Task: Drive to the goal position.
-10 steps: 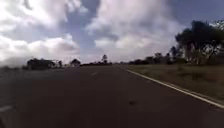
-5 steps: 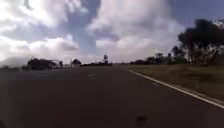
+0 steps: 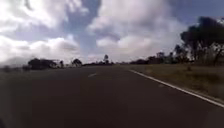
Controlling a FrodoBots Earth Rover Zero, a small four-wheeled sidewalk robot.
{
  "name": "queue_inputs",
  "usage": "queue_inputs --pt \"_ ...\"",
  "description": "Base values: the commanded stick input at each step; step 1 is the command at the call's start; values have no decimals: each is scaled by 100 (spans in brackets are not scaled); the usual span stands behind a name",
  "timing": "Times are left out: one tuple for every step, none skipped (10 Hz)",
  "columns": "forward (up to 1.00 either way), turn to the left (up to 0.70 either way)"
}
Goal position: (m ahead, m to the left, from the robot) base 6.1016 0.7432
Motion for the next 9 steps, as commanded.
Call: queue_inputs --pt "100 0" --pt "100 0" --pt "100 0" --pt "100 0" --pt "100 0" --pt "100 0" --pt "100 0" --pt "100 0" --pt "100 0"
